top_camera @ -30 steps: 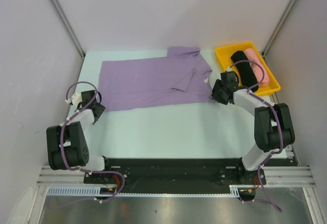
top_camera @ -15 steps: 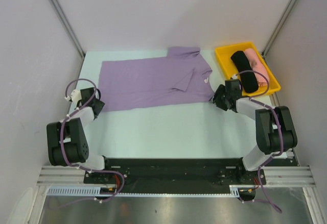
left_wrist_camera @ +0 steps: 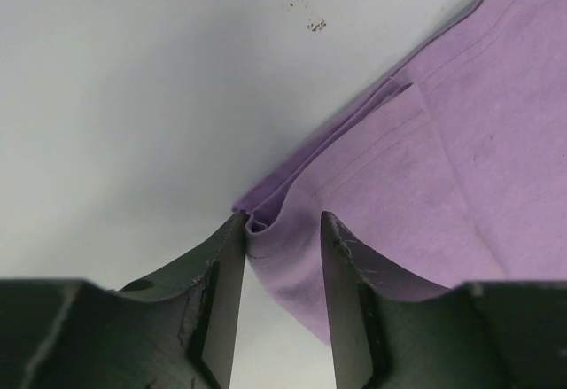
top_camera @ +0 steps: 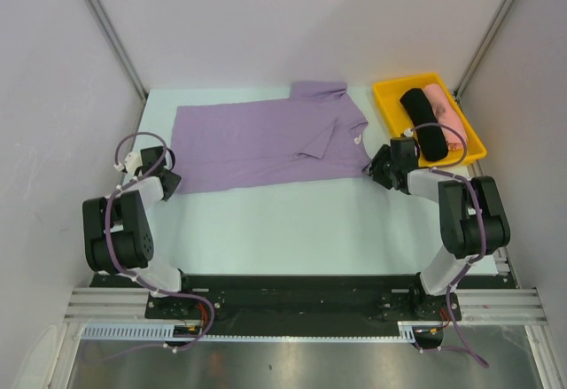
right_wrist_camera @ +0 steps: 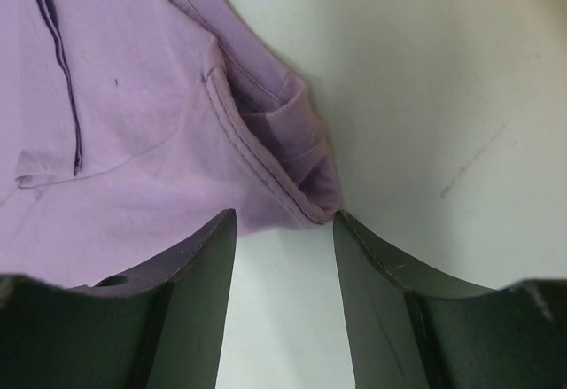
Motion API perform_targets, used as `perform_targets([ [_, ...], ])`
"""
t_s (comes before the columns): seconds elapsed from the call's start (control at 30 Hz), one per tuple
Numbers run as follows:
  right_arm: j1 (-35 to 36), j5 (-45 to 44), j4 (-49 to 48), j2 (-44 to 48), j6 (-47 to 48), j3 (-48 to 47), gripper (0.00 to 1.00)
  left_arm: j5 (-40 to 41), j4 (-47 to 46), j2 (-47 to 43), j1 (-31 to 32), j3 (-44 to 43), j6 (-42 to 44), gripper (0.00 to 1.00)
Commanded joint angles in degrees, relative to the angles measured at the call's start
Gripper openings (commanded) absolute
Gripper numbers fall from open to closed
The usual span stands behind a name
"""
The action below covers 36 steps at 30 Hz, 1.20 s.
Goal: Roll the t-shirts
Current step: Fold the T-shirt at the center of the board.
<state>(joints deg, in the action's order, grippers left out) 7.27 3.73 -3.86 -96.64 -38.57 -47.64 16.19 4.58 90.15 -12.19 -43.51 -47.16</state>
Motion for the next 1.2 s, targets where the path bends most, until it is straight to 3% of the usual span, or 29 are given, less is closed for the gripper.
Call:
perform_targets([
  [0.0,-0.24,-2.14,-2.55,-2.32,-0.02,0.26,0.52,-0.63,1.22,0.99,-0.47,-3.16,-1.10,0.40],
  [0.13,-0.24,-2.58,-3.52,-3.64,0.33,-0.17,0.45,-0.72,2.19,1.87,-0.47,-3.95,-1.01,0.28],
  [0.23,-0.24,-3.37,-3.35,-4.17,1.12,-1.14,0.30,0.25,2.45,1.00,-0.56,-3.69,-0.48,0.07],
  [0.27,-0.24,-3.72,-2.65,-4.17,1.30,-1.58,0.21,0.51,2.63,0.65,-0.47,-3.52,-0.22,0.01],
  [0.37,-0.32,-3.73,0.32,-2.86,2.09,-3.34,0.01,2.97,4.03,-0.84,-0.47,-3.43,0.84,0.00],
  [0.6,-0.41,-7.42,11.41,6.18,3.32,-1.85,0.00,9.21,11.23,-8.56,-0.47,-0.54,2.16,0.00],
  [1.17,-2.43,-4.34,33.99,42.49,-3.44,18.71,0.00,15.01,24.76,-34.76,-0.65,16.86,-0.83,0.00],
])
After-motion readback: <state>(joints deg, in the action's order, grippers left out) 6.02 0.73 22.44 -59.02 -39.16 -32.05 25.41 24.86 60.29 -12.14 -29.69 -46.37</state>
